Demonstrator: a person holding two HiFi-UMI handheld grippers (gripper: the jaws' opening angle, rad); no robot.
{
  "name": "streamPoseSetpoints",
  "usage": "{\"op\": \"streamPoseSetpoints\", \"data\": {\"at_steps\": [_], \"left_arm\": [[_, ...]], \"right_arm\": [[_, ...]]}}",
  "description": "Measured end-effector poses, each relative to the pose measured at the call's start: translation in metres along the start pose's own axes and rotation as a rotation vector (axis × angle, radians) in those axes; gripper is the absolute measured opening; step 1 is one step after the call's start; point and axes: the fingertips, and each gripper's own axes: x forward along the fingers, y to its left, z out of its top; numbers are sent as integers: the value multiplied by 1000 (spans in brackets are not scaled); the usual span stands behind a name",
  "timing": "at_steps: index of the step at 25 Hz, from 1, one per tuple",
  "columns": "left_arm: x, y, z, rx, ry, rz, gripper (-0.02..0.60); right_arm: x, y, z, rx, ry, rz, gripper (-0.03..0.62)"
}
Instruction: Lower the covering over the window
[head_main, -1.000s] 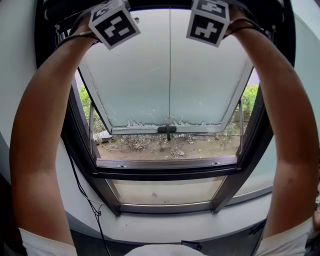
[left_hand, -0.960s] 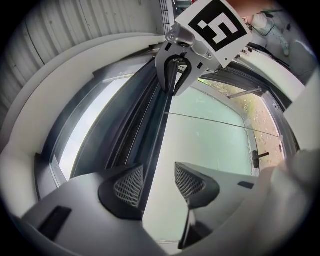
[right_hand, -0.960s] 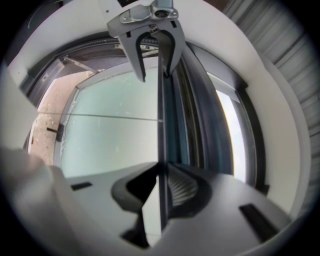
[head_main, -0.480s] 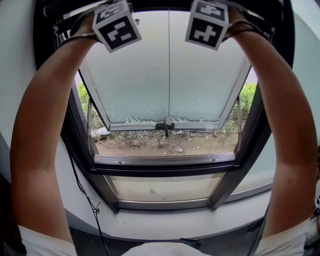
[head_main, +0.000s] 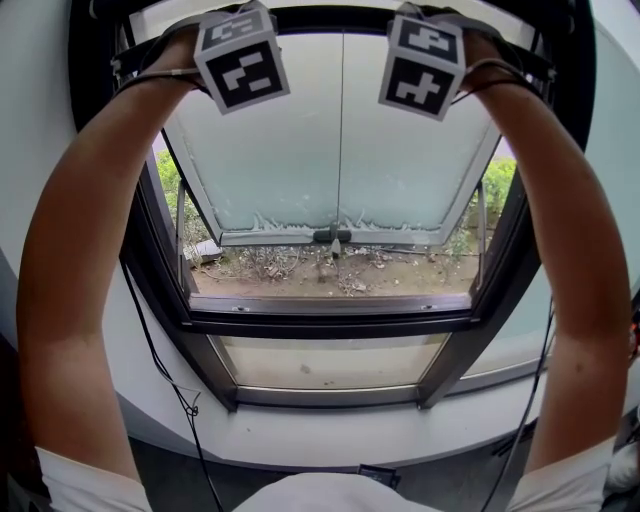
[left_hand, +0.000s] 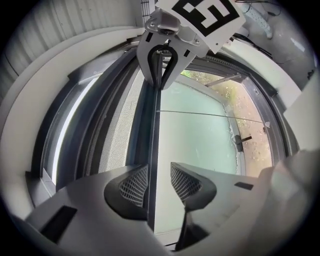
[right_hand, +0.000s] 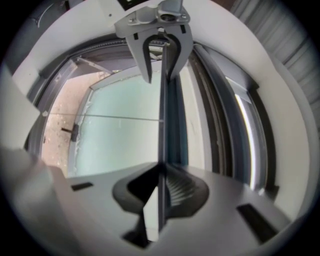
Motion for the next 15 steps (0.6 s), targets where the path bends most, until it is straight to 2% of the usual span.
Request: {"op": "streamPoseSetpoints", "data": {"at_steps": [3, 7, 12, 15], "left_arm": [[-1, -13, -1, -10, 1, -14, 150], [0, -31, -6, -69, -9, -45, 137], [-9, -31, 2, -102, -58, -16, 130], [-8, -40, 3, -124, -57, -50, 129]], "right_arm": [[-3, 13, -1, 2, 0, 10, 55], [-4, 28, 0, 4, -7, 20, 49], [-8, 40, 0, 19, -20, 25, 44], [-8, 48, 0, 15, -18, 42, 44]]}}
